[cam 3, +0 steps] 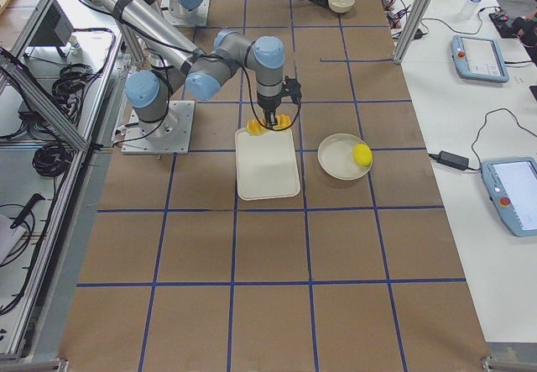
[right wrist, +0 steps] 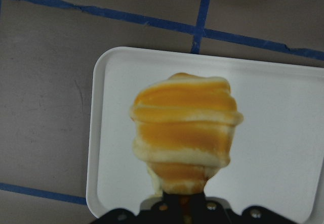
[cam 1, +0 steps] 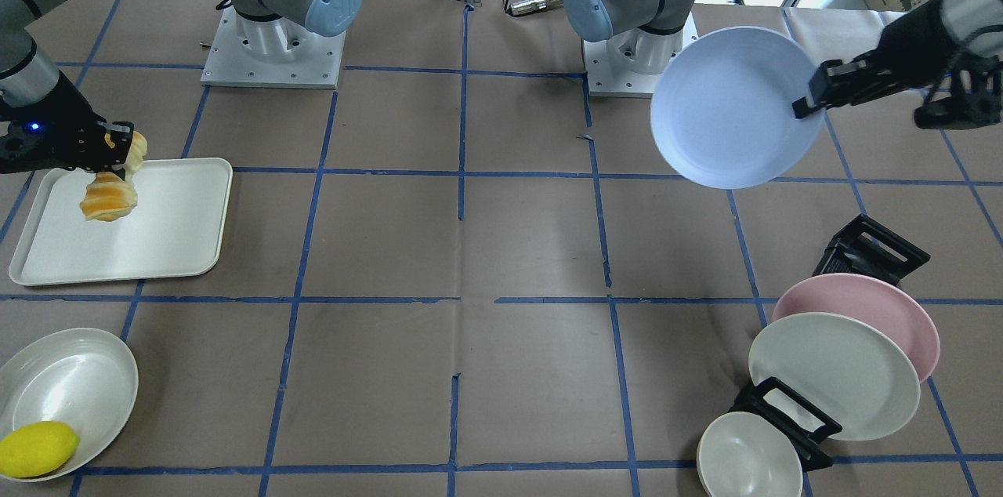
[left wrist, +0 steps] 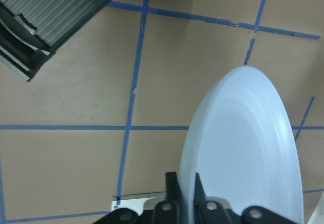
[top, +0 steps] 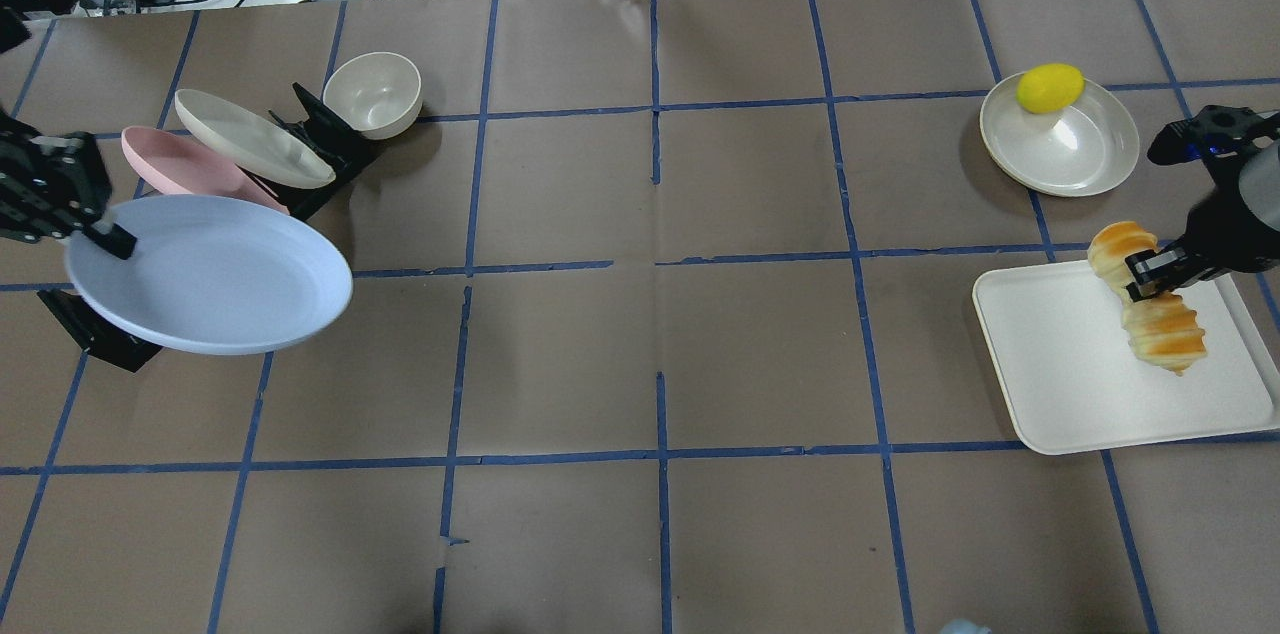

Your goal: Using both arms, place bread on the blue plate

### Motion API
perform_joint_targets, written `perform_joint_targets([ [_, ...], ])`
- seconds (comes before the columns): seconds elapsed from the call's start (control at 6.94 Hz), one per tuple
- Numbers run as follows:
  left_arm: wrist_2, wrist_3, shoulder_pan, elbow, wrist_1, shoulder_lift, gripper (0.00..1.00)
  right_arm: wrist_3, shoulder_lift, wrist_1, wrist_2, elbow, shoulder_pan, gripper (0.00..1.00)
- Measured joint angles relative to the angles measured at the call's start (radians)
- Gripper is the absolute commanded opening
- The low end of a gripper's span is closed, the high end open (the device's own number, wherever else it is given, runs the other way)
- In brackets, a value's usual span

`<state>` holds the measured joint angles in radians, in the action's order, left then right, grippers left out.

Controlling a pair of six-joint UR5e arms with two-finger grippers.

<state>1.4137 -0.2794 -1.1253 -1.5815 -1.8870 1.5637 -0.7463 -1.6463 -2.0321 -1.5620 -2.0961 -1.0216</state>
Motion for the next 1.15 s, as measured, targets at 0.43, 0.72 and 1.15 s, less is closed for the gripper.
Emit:
perform_joint_targets([
  [0.43, -0.121, 0.22, -0.251, -0.088, 0.216, 0.075, 0.05, 0.009, -0.021, 0.012, 0.009, 0.007, -0.012, 0.04],
  [0.72, -0.161, 0.255, -0.366, -0.091, 0.317, 0.195, 0.06, 0.14, -0.039, 0.066, 0.008, 0.071, -0.104, 0.04],
  [1.15, -0.214, 0.307, -0.448, -0.094, 0.469, 0.322, 0.06, 0.404, -0.02, 0.233, 0.012, 0.231, -0.291, 0.04],
])
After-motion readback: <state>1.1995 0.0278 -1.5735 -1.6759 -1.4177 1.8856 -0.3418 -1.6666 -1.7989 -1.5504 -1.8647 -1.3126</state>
